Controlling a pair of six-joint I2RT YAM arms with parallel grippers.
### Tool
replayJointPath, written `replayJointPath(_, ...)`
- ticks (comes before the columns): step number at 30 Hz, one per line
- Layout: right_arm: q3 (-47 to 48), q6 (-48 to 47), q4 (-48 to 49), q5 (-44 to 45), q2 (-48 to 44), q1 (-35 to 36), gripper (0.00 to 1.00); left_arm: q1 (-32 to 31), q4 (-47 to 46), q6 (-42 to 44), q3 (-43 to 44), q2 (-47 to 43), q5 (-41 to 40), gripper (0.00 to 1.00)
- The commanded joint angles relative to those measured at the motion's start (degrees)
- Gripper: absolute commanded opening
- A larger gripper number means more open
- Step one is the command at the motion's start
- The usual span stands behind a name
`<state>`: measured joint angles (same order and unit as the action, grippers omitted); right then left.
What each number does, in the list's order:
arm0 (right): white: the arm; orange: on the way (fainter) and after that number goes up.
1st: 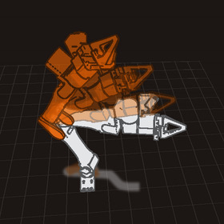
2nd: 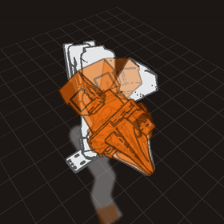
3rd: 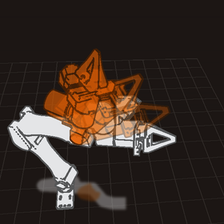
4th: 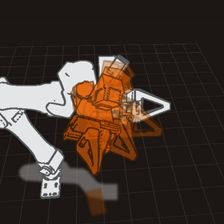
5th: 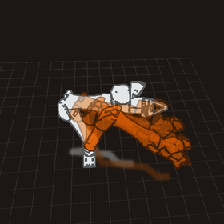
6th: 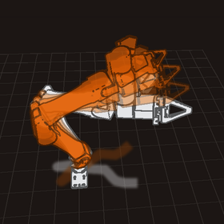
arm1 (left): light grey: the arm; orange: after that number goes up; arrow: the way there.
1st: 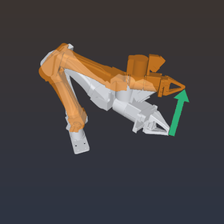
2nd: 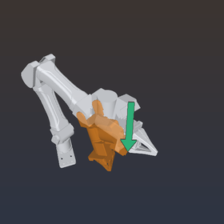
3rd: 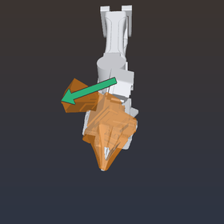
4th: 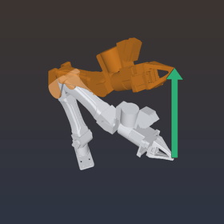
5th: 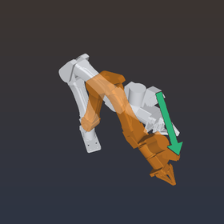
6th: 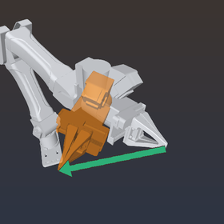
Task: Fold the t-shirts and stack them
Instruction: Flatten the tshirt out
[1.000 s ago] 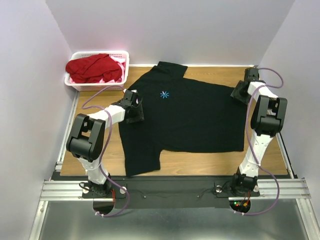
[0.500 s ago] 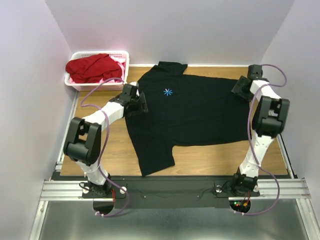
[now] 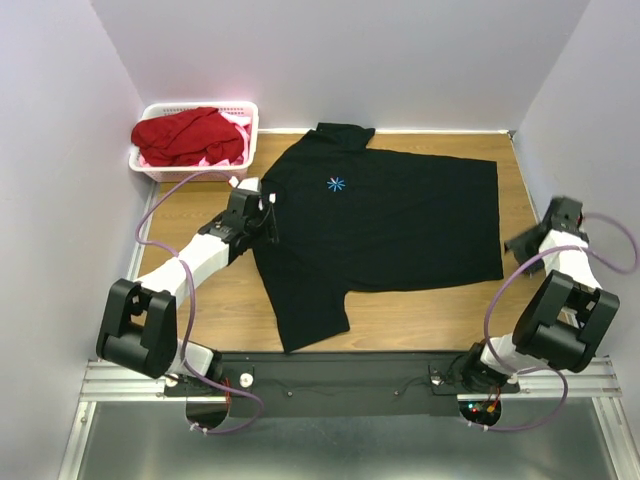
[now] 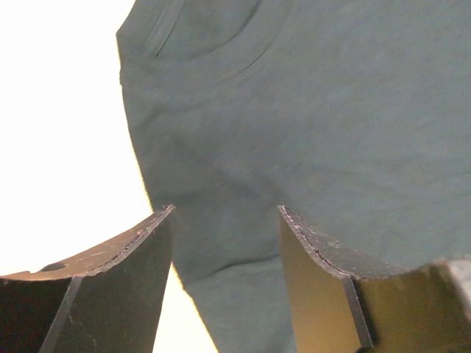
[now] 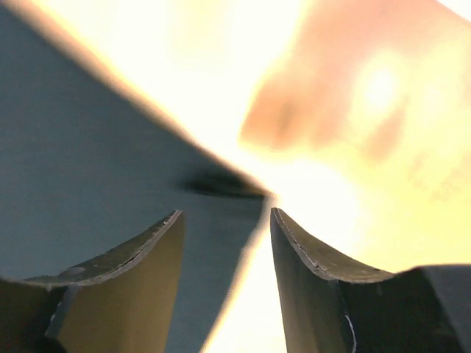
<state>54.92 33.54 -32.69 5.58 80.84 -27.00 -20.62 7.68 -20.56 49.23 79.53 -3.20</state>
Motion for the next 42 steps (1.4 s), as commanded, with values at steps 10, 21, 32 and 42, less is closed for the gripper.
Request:
replayJointPath(10, -10.3, 4.7, 3.6, -6.7, -0.4, -3.9, 0.51, -0.3, -3.8, 2.1, -4.2, -5.3, -3.4, 0.68)
replayJointPath(21, -13.0, 4.9, 6.7, -4.0, 1.5, -4.0, 0.47, -0.4, -3.9, 2.0, -4.4, -5.6, -3.8, 0.68)
replayJointPath(32, -14.0, 5.0, 6.1, -3.0, 1.3, -4.0, 0.03, -0.5, -3.4, 2.3, -4.5, -5.4, -4.2, 0.68)
replayJointPath(42, -12.6, 3.3, 5.3, -1.4, -0.7, -4.1, 0.21, -0.4, -2.1, 2.1, -3.2, -4.2, -4.4, 0.68)
